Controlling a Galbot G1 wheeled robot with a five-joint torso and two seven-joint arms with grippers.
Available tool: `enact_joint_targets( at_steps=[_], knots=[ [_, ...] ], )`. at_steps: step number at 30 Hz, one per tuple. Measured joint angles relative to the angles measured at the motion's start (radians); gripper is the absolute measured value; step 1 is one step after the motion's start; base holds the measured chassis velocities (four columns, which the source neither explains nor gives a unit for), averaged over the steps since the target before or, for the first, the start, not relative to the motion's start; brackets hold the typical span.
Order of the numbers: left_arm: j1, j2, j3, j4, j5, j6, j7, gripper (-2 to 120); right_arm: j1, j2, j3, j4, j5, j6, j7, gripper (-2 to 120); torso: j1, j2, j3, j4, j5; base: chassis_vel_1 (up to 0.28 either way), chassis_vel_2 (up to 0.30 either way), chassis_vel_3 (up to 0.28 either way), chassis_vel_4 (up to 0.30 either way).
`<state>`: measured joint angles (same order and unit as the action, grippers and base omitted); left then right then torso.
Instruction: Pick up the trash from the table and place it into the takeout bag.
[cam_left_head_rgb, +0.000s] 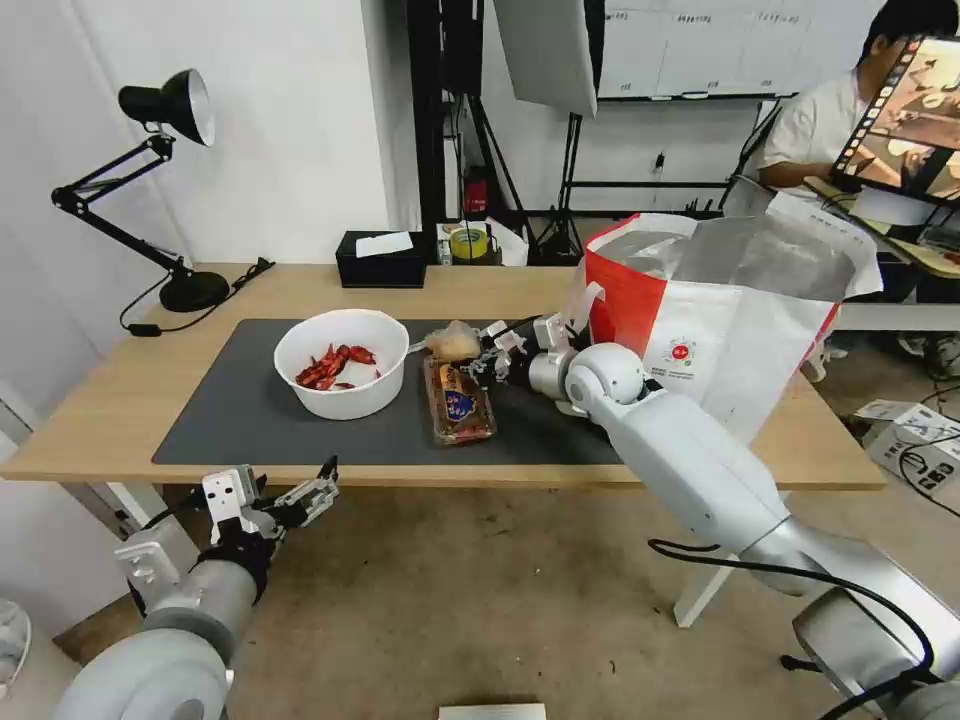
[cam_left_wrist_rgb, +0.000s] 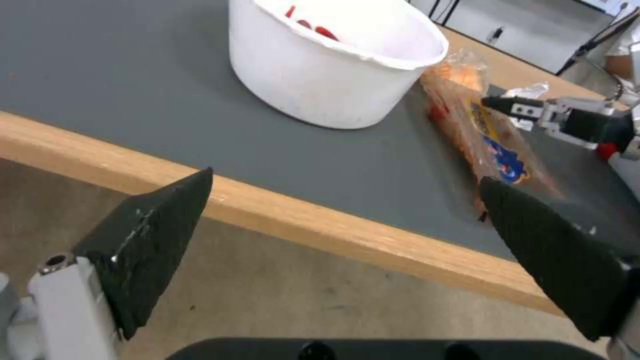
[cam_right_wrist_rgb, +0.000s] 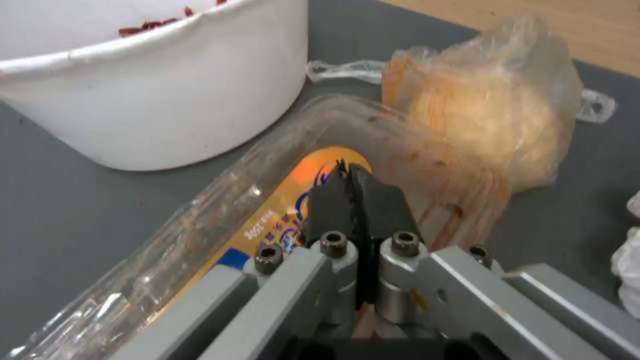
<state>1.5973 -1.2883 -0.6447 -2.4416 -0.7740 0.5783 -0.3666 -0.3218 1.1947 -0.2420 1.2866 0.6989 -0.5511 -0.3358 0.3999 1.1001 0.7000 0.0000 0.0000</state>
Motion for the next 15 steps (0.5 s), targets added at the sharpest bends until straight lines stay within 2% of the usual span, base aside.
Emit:
enact_joint_targets(
  at_steps=[7, 15],
  knots=[
    [-0.016, 0.011, 0.02, 0.018, -0.014, -0.012, 0.001, 100, -0.008, 0.0, 0.001, 0.004, 0.002, -0.006, 0.014, 0, 0.0, 0.0, 0.0, 0.0, 0.0, 0.0, 0.0, 0.0, 0.0],
    [-0.056, 0.047, 0.04, 0.044, -0.091, -0.03, 0.002, 100, -0.015, 0.009, 0.003, 0.001, 0.003, -0.008, 0.025, 0, 0.0, 0.0, 0.0, -0.0001, -0.0001, 0.0, 0.0, 0.0, 0.0]
  ],
)
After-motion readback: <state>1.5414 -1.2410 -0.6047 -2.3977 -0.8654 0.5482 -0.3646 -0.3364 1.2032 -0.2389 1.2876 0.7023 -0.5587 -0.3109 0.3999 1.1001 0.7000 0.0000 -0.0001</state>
